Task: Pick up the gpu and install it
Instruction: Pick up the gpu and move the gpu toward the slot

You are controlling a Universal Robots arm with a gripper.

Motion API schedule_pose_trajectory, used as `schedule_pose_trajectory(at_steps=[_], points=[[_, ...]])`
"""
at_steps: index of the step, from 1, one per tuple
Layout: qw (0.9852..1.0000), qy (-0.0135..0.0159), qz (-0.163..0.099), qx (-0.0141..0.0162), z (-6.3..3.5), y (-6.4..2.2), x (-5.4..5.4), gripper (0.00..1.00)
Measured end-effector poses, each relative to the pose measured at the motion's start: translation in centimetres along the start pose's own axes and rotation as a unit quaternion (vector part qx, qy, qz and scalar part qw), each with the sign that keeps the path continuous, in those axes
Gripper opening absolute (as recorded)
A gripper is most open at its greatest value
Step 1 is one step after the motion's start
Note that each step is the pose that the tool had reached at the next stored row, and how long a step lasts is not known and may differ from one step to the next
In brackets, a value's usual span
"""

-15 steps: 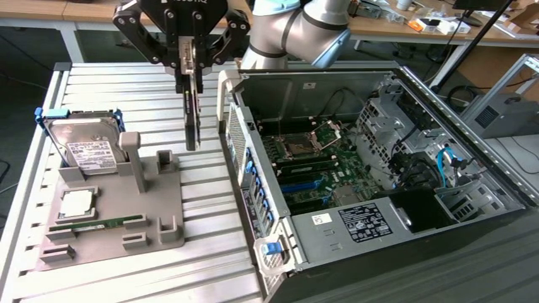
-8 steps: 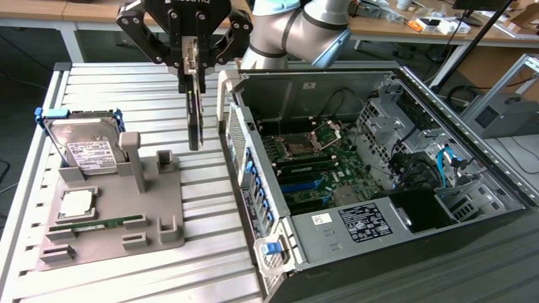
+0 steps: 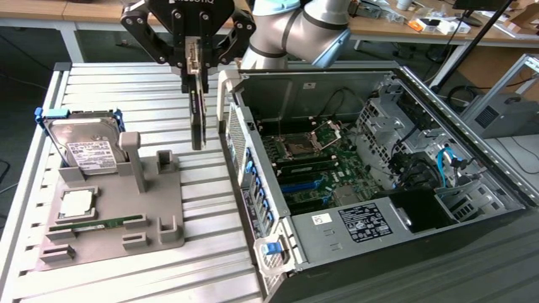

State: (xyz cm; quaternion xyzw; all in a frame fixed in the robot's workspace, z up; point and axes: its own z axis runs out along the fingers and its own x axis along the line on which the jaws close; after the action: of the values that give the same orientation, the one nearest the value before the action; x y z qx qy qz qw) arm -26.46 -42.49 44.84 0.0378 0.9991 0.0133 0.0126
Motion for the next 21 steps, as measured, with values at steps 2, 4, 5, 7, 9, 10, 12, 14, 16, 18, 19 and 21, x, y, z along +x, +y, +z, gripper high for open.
schedule_pose_trajectory(at_steps=[2, 4, 5, 7, 9, 10, 12, 14, 16, 18, 19, 21], points=[[1.0000, 0.0000, 0.000, 0.0000, 0.00, 0.01, -0.08, 0.27], [1.0000, 0.0000, 0.000, 0.0000, 0.01, 0.01, -0.16, 0.27], [1.0000, 0.0000, 0.000, 0.0000, 0.01, 0.02, -0.20, 0.27], [1.0000, 0.0000, 0.000, 0.0000, 0.01, 0.02, -0.28, 0.27], [1.0000, 0.0000, 0.000, 0.0000, 0.02, 0.03, -0.35, 0.27], [1.0000, 0.0000, 0.000, 0.0000, 0.02, 0.03, -0.40, 0.27], [1.0000, 0.0000, 0.000, 0.0000, 0.02, 0.03, -0.47, 0.27], [1.0000, 0.0000, 0.000, 0.0000, 0.03, 0.04, -0.53, 0.27], [1.0000, 0.0000, 0.000, 0.0000, 0.03, 0.04, -0.60, 0.27], [1.0000, 0.0000, 0.000, 0.0000, 0.03, 0.05, -0.67, 0.27], [1.0000, 0.0000, 0.000, 0.0000, 0.03, 0.05, -0.70, 0.27], [1.0000, 0.0000, 0.000, 0.0000, 0.04, 0.06, -0.77, 0.27]])
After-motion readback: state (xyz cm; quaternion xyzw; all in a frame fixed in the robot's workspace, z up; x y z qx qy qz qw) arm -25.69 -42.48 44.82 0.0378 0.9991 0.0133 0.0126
